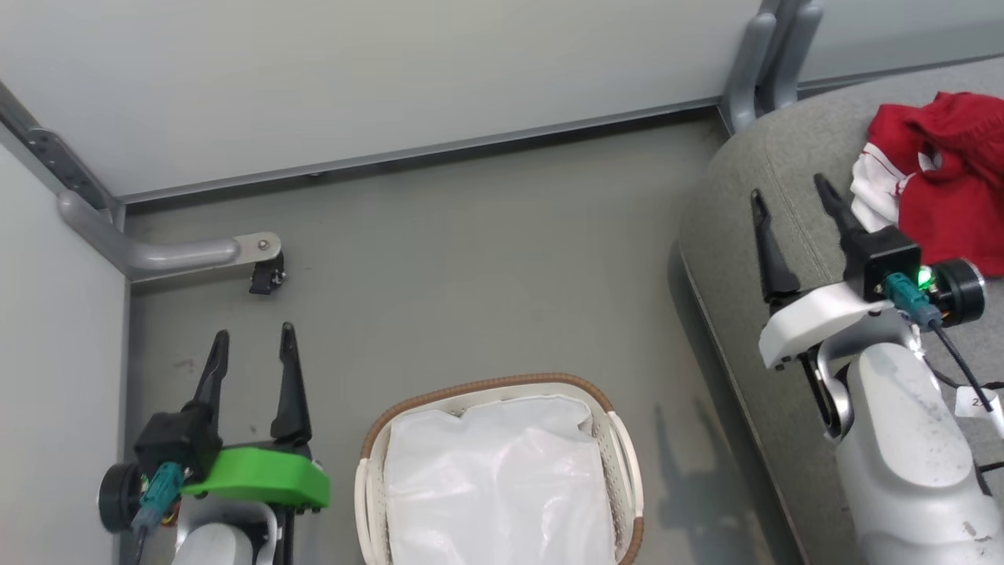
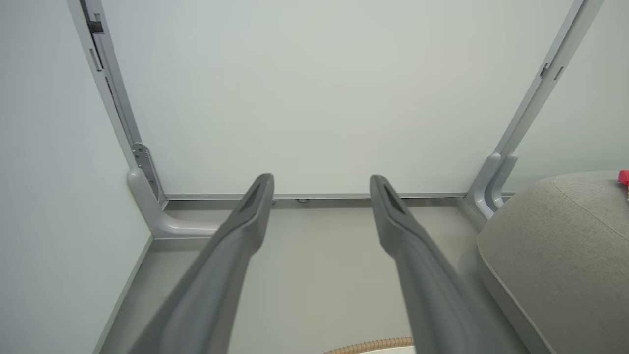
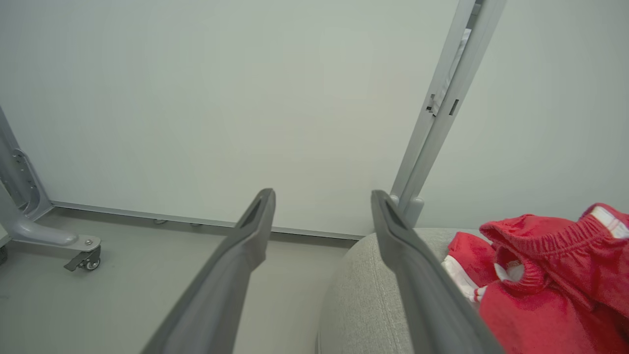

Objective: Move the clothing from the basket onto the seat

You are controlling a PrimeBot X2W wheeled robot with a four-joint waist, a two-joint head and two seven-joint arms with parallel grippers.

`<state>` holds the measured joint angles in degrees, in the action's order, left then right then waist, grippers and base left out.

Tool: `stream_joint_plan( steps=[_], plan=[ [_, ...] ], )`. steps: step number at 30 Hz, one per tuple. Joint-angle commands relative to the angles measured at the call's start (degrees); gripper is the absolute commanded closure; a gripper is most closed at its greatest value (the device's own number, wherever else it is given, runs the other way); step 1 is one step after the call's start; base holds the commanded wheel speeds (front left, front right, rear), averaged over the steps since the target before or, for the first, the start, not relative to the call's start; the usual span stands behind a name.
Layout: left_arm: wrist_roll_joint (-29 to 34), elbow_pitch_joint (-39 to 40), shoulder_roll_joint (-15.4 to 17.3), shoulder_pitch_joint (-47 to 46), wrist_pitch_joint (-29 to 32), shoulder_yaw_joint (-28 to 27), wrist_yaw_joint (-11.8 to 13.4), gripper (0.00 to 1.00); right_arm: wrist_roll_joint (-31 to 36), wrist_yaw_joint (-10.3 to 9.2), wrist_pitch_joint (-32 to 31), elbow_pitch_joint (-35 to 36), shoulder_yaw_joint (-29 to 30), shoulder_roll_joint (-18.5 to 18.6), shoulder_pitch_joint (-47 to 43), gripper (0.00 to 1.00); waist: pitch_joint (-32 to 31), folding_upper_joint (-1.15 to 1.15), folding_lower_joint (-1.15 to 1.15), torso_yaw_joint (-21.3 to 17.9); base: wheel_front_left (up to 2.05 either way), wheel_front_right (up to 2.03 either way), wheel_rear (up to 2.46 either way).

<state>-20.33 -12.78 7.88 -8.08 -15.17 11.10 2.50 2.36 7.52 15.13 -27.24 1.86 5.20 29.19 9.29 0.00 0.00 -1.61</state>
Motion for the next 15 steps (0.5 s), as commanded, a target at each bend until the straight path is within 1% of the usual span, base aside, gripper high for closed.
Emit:
stream_joint_plan(
  steps=[1,7,9,15],
  plan=[
    [0.83,0.47,-0.27,2.2,0.05,-1.49,-0.09,0.0,-0.71,-0.06,0.02,0.81,-0.65,-0.52,-1.84,0.0,-3.35,0.0,0.0,3.29,0.0,0.0,0.0],
    [1.95,0.92,-1.63,7.49,0.05,-5.92,-1.44,0.0,-1.8,-0.06,0.02,3.39,-2.97,-1.99,-8.08,0.0,-5.5,0.0,0.0,4.37,0.0,0.0,0.0],
    [2.23,0.76,-2.33,8.83,0.05,-6.54,-1.97,0.0,-2.12,-0.06,0.02,4.02,-3.29,-2.15,-10.55,0.0,-6.24,0.0,0.0,4.65,0.0,0.0,0.0],
    [4.01,-0.51,-3.46,10.87,0.05,-6.39,-3.56,0.0,-7.31,-0.06,0.02,5.74,-4.39,-2.2,-17.16,0.0,-7.69,0.0,0.0,4.96,0.0,0.0,0.0]
  ],
)
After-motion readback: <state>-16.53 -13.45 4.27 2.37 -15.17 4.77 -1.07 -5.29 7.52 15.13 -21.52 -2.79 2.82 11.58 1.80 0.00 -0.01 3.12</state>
